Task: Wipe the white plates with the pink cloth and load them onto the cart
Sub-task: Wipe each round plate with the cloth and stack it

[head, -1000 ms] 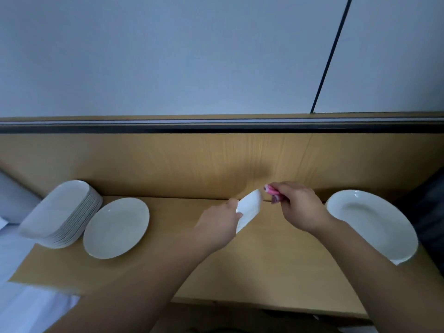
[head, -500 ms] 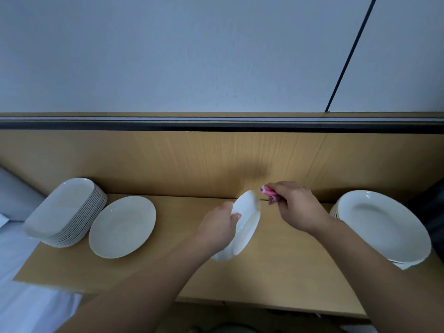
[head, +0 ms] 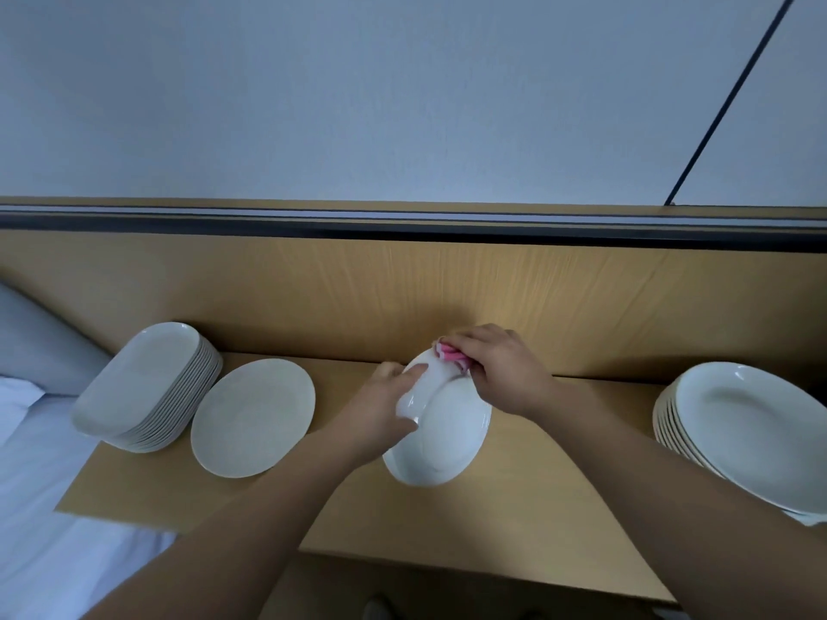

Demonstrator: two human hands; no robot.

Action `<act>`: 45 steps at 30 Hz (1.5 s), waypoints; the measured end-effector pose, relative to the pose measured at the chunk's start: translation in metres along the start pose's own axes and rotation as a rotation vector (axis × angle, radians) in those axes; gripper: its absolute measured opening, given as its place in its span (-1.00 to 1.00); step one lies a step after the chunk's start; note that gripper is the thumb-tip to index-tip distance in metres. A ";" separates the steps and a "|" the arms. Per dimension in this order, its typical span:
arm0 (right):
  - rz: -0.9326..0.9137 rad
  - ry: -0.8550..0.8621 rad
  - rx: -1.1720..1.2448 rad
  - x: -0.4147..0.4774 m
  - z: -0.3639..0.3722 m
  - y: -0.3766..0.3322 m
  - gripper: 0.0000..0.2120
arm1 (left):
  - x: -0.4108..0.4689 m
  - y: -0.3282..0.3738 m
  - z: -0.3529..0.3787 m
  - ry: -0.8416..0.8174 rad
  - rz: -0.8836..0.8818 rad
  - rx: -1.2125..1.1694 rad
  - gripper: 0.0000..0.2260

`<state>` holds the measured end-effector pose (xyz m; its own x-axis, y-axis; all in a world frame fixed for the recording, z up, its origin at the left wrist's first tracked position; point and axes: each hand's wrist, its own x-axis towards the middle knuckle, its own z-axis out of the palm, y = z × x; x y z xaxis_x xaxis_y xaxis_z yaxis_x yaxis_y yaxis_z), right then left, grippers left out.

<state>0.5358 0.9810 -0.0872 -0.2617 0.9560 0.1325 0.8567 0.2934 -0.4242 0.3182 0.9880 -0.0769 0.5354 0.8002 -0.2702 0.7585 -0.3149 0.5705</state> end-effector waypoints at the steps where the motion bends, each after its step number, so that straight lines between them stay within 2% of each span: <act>1: -0.003 -0.014 0.004 0.005 0.007 0.000 -0.55 | 0.000 -0.006 0.000 -0.012 -0.013 -0.003 -0.33; 5: -0.147 -0.168 0.114 0.009 0.037 0.003 -0.53 | 0.000 -0.026 0.003 0.002 -0.089 -0.037 -0.34; 9: -0.138 -0.217 0.223 0.011 0.049 -0.004 -0.51 | -0.002 -0.040 0.004 0.002 -0.120 -0.048 -0.34; 14: -0.061 -0.306 0.108 0.030 0.068 -0.003 -0.50 | 0.001 -0.053 0.007 0.006 -0.143 -0.084 -0.34; 18: -0.015 -0.333 0.130 0.036 0.074 0.002 -0.52 | 0.002 -0.062 0.009 0.003 -0.172 -0.146 -0.33; 23: 0.230 -0.380 0.211 0.030 0.080 0.019 -0.48 | 0.000 -0.069 0.012 -0.013 -0.201 -0.131 -0.33; 25: 0.260 -0.386 0.230 0.023 0.084 0.022 -0.45 | -0.001 -0.073 0.013 -0.049 -0.207 -0.093 -0.31; 29: 0.199 -0.357 0.223 0.026 0.091 0.022 -0.47 | 0.002 -0.077 0.009 -0.116 -0.216 -0.118 -0.26; 33: -0.043 -0.340 0.140 0.032 0.108 0.030 -0.62 | 0.007 -0.082 0.006 -0.158 -0.235 -0.236 -0.19; 35: -0.116 -0.300 0.253 0.037 0.111 0.027 -0.78 | 0.010 -0.085 0.009 -0.159 -0.245 -0.311 -0.22; 37: -0.103 -0.306 0.412 0.041 0.111 0.027 -0.84 | 0.013 -0.085 0.012 -0.148 -0.234 -0.340 -0.28; 39: -0.055 -0.322 0.483 0.046 0.106 0.020 -0.83 | 0.014 -0.085 0.015 -0.128 -0.238 -0.384 -0.30; 41: 0.062 -0.252 0.432 0.043 0.104 0.018 -0.82 | 0.014 -0.088 0.020 -0.106 -0.247 -0.417 -0.29; 43: 0.244 -0.281 0.424 0.033 0.113 0.025 -0.73 | 0.013 -0.090 0.024 -0.094 -0.252 -0.416 -0.28; 45: 0.346 -0.224 0.390 0.017 0.117 0.026 -0.63 | 0.011 -0.092 0.029 -0.095 -0.258 -0.417 -0.27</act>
<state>0.5020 1.0050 -0.2011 -0.1191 0.9613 -0.2483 0.6931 -0.0986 -0.7141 0.2654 1.0114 -0.1548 0.3960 0.7688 -0.5022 0.6680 0.1340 0.7320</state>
